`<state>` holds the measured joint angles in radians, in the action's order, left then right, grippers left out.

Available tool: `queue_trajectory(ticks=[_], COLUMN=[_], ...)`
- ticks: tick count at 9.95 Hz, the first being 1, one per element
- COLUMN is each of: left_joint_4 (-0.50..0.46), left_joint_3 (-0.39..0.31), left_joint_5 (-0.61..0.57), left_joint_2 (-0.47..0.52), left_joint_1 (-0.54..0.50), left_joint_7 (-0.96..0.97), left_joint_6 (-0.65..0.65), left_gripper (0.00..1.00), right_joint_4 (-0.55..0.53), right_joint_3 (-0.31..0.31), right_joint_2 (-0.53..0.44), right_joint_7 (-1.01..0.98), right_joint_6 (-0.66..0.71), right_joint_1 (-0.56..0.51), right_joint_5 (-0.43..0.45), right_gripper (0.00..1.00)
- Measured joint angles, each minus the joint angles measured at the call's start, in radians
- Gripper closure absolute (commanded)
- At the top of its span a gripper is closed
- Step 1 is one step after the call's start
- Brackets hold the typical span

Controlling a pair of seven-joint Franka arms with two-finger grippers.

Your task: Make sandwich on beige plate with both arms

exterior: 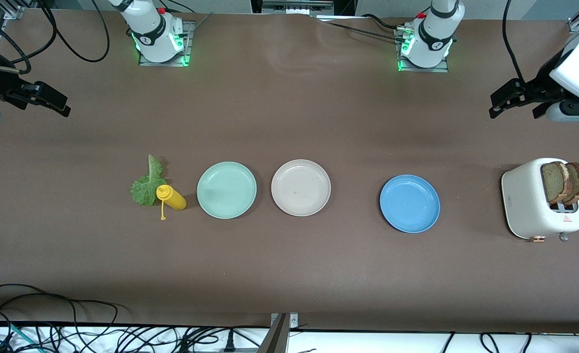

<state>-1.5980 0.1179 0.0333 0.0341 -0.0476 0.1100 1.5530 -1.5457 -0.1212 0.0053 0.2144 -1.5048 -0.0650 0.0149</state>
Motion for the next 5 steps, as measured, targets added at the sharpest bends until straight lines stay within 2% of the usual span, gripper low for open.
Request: queue_trajectory(ticks=[5], left_joint_4=[-0.002], left_joint_3=[0.000], left_joint_5=[0.000], left_joint_2=[-0.008], left_joint_1=[-0.006], left_joint_7=[0.000], left_joint_6=[0.000], left_gripper=[0.00], right_joint_4=[-0.005], right_joint_3=[0.000], right_joint_2=[0.004], right_joint_7=[-0.012], right_joint_6=[0.000], right_joint_1=[0.000], right_joint_5=[-0.006], right_gripper=[0.00])
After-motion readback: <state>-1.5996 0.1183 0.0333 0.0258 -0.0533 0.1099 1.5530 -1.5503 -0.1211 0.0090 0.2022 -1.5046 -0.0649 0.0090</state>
